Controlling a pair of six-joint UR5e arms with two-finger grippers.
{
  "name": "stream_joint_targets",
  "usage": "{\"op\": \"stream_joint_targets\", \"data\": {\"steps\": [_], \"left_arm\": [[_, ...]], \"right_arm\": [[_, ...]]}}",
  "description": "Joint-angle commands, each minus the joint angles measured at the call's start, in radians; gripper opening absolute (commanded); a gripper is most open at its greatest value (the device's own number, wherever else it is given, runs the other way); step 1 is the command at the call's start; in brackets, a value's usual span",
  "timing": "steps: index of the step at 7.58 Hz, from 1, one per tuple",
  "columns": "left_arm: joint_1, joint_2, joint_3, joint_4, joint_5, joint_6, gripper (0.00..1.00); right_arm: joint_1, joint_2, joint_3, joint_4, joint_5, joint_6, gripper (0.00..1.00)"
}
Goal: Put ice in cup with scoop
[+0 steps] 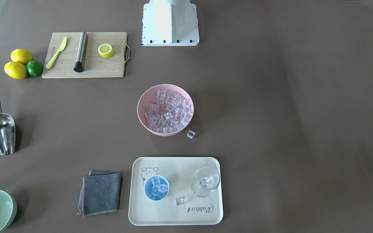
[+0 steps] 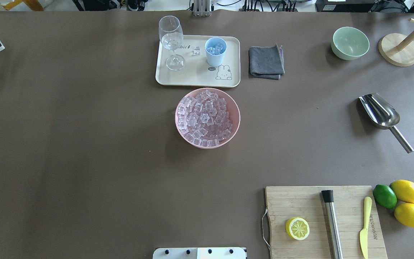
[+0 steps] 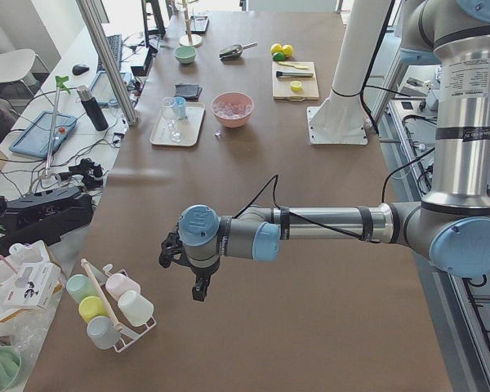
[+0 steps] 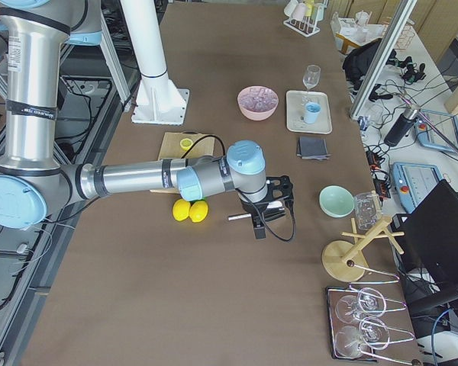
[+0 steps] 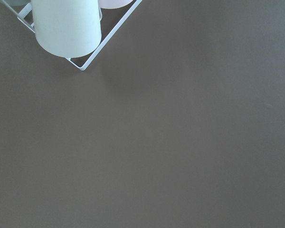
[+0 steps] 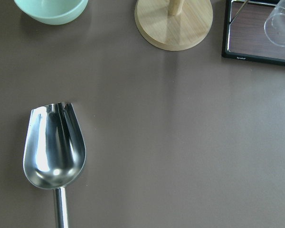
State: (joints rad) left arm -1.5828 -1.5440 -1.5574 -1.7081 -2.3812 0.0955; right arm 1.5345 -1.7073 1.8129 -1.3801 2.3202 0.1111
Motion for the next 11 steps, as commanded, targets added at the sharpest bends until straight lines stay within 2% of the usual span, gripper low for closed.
{"op": "stream_joint_targets", "data": {"steps": [1,3,5,11], "left_arm": [[-0.020,-0.004,-0.001,-0.002,-0.003,-0.002,0.99],[-0.049,0.021,0.002,-0.001,-0.006,-0.005,0.99],[-0.052,0.030,0.025,-0.001,0.074,-0.005,0.99],[-0.060,0.028,0.013,0.001,0.069,-0.003,0.99]], "right_arm": [[0.050,-0.028,-0.053,0.006,0.039,-0.079,1.00],[0.052,-0.028,-0.055,0.006,0.038,-0.079,1.00],[0.055,-0.029,-0.058,0.006,0.033,-0.080,1.00],[0.065,-0.031,-0.058,-0.002,0.031,-0.080,1.00]]}}
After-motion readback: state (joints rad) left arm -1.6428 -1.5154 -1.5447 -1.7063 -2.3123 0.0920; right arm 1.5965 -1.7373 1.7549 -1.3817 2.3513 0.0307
